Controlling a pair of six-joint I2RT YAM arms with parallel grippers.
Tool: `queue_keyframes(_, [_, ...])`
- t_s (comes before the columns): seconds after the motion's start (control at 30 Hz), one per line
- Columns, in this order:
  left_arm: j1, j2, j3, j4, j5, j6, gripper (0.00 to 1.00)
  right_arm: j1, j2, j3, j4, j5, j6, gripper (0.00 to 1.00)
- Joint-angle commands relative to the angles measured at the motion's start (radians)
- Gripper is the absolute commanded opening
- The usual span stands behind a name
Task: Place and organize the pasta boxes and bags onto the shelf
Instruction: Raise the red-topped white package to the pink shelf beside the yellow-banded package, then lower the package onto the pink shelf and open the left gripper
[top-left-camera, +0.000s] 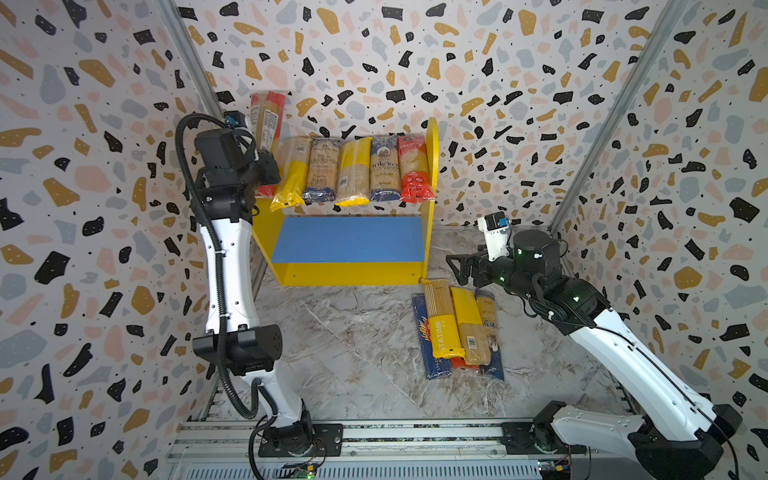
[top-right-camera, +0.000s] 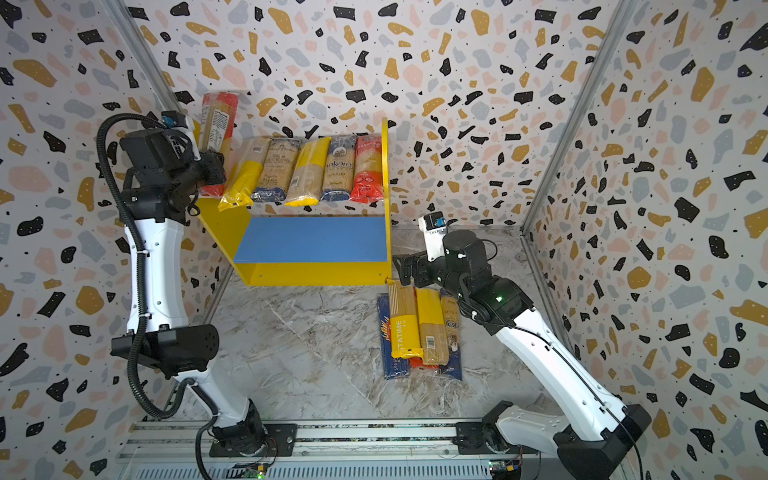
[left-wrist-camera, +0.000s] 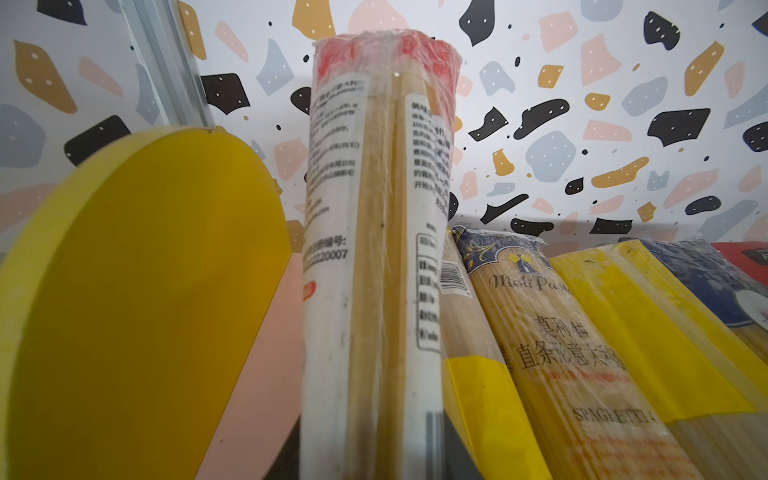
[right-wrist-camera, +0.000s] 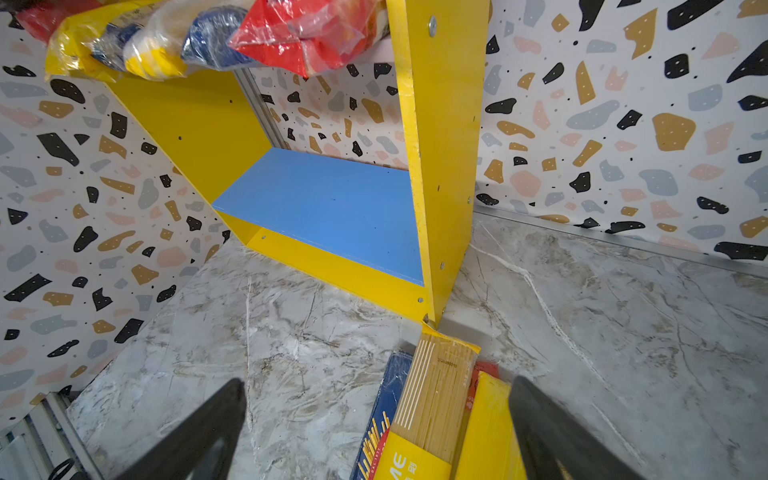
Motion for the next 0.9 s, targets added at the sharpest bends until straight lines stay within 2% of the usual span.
queue_keyframes(0.0, [0.006, -0.06, 0.026, 0.259, -0.008, -0.005, 0.0, -0.005, 0.002, 0.047, -0.007, 0.013, 0.005, 0.99])
queue_keyframes(0.53, [0.0, -0.071, -0.052, 0.239, -0.097, 0.008, 0.02, -0.028, 0.024, 0.049, 0.0, -0.015, 0.001, 0.99])
queue_keyframes(0.57, [0.001, -0.071, -0.052, 0.237, -0.101, 0.008, 0.07, -0.028, 0.025, 0.052, -0.001, -0.017, 0.001, 0.99])
queue_keyframes(0.63, [0.001, -0.074, -0.055, 0.238, -0.11, 0.002, 0.37, -0.028, 0.029, 0.06, -0.007, -0.018, 0.001, 0.99])
queue_keyframes(0.73, [0.0, -0.076, -0.061, 0.244, -0.105, 0.003, 0.67, -0.029, 0.027, 0.063, -0.013, -0.016, 0.002, 0.99])
queue_keyframes(0.8, [0.001, -0.078, -0.062, 0.243, -0.099, 0.002, 0.77, -0.029, 0.025, 0.065, -0.017, -0.014, 0.003, 0.99])
queue_keyframes(0.87, [0.001, -0.078, -0.061, 0.243, -0.097, 0.003, 0.79, -0.029, 0.021, 0.063, -0.019, -0.012, 0.005, 0.99])
